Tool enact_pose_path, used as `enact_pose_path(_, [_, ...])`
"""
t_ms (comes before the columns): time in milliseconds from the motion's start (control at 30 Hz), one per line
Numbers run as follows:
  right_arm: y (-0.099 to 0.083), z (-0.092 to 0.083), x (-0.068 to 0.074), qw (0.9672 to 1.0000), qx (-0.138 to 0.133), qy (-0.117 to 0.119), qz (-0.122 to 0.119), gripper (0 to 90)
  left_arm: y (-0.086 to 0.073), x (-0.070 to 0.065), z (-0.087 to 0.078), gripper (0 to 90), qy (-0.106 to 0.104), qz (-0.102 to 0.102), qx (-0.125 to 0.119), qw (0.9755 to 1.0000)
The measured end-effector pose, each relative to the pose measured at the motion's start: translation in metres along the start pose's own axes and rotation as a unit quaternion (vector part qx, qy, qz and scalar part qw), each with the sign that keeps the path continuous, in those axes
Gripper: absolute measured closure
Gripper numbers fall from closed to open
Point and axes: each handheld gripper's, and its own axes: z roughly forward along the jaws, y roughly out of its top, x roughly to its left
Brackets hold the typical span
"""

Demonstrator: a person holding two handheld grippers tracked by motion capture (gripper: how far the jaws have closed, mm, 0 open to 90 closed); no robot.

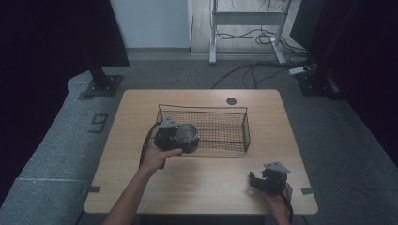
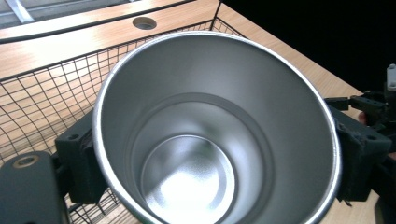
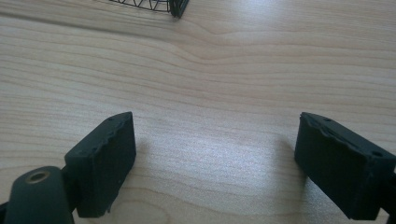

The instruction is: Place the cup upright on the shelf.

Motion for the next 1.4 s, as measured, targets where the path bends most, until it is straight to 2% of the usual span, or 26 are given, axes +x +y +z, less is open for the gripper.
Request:
enact_pose_path(267, [0.000, 0.000, 0.000, 1.0000, -0.001, 0.000, -0.001, 12.5, 0.004, 0.003, 0.002, 12.5, 0.004, -0.002, 0.001, 1.0000])
enact_pose_path(367, [0.000, 0.000, 0.000, 1.0000, -0.001, 0.000, 0.000, 12.5, 0.006, 0.004, 0.003, 12.5, 0.008, 0.003, 0.003, 1.0000])
enact_pose_path(1100, [0.000, 0.000, -0.001, 1.0000, -0.001, 0.000, -0.002, 12.6, 0.020, 0.016, 0.004, 12.5, 0.014, -0.008, 0.002, 0.9999])
enact_pose_path(1400, [0.000, 0.000, -0.001, 1.0000, -0.002, 0.000, -0.002, 12.7, 0.026, 0.020, 0.007, 12.5, 0.020, -0.006, 0.006, 0.9998])
